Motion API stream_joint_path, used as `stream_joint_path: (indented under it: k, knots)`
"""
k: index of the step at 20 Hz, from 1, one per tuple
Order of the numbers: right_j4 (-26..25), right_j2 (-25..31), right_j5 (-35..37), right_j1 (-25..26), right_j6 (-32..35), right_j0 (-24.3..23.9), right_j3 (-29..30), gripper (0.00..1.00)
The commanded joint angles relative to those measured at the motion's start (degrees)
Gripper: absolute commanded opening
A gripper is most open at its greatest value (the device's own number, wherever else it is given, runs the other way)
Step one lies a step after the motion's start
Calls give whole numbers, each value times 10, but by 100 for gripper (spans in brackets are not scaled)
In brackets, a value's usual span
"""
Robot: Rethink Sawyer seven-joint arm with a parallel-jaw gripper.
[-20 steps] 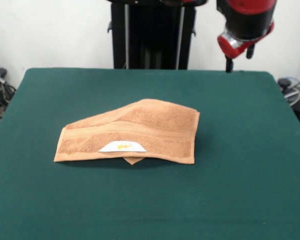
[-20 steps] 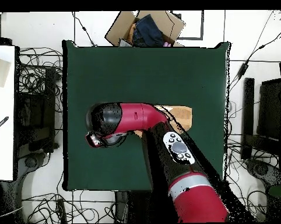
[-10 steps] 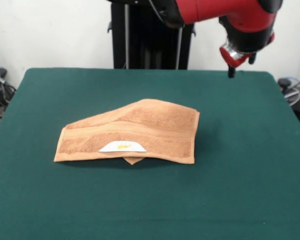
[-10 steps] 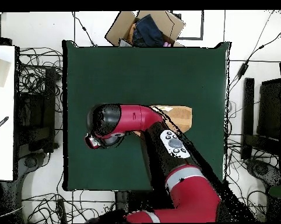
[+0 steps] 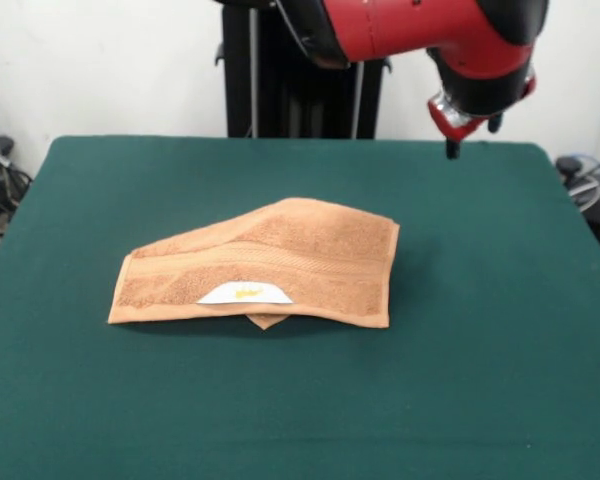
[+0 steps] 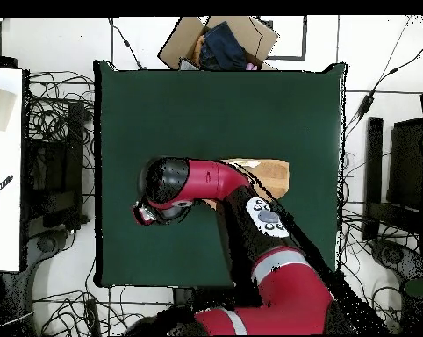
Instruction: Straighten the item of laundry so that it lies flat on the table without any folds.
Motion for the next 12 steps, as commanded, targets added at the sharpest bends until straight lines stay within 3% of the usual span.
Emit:
stream_joint_path:
  k: [1,12]
  knots:
    - [30,-31,14,14,143,6,-45,100]
    - [31,-28,36,19,112,-13,-54,100]
